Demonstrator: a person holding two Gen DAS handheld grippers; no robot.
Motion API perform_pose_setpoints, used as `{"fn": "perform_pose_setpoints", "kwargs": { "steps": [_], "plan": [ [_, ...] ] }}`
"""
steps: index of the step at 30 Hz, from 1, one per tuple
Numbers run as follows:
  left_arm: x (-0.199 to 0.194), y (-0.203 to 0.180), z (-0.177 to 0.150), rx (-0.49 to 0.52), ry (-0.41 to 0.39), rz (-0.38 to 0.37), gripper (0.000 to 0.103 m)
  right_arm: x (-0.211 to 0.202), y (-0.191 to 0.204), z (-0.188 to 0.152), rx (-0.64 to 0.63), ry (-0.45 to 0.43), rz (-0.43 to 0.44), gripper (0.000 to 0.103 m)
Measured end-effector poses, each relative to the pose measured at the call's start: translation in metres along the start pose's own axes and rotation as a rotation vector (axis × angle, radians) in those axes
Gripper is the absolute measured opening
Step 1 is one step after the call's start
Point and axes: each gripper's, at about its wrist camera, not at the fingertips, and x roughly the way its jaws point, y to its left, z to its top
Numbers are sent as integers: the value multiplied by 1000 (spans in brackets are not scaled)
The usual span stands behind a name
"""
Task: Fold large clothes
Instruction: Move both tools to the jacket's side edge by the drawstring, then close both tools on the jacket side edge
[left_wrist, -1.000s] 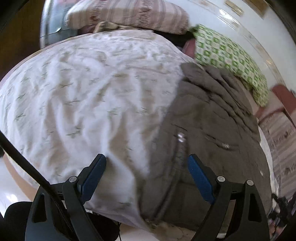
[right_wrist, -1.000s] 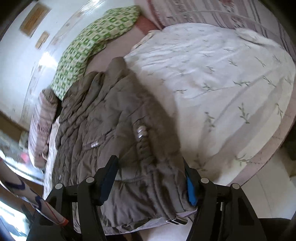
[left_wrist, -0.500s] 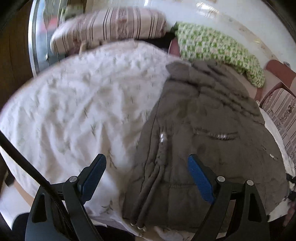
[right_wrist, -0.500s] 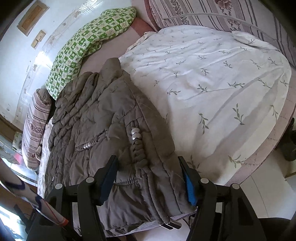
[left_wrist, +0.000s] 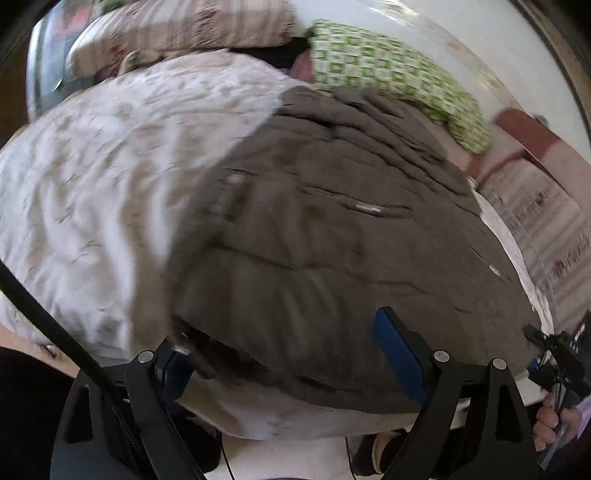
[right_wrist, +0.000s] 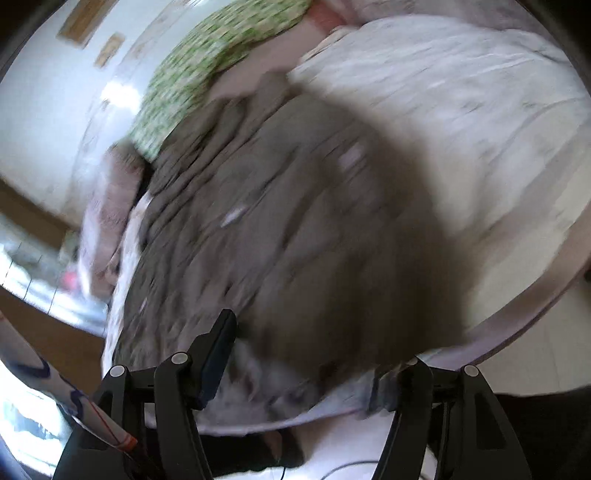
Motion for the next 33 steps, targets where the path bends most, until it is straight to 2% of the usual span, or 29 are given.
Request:
{"fn": "perform_pose_setpoints", "kwargs": {
  "steps": [1, 2, 5, 8, 12, 16, 20, 26, 33],
  "plan": [
    [-1, -3, 0, 17, -16, 13, 89, -1, 5, -3, -19, -18, -16, 69],
    [-3, -6, 2, 29, -39, 30, 89, -3, 9, -3, -34, -45, -19, 64],
    [-7, -6, 6, 34, -100, 81, 89, -14, 6, 4, -20, -98, 14, 37],
    [1, -13, 11, 74, -99, 121, 86, -7, 6, 2, -33, -87, -33, 31],
    [6, -29, 8, 166, -100, 181, 73, 3, 12, -2, -86, -68, -109, 30],
    [16, -37, 6, 212, -92, 281, 73, 13, 20, -6, -164, -71, -190, 31],
    [28, -43, 2, 229, -77, 359, 78, 15, 29, -13, -255, -89, -263, 34],
    [30, -36, 2, 198, -55, 362, 85, 15, 29, -14, -265, -95, -277, 36],
    [31, -35, 2, 192, -46, 355, 86, 18, 32, -13, -245, -104, -281, 37]
  ]
}}
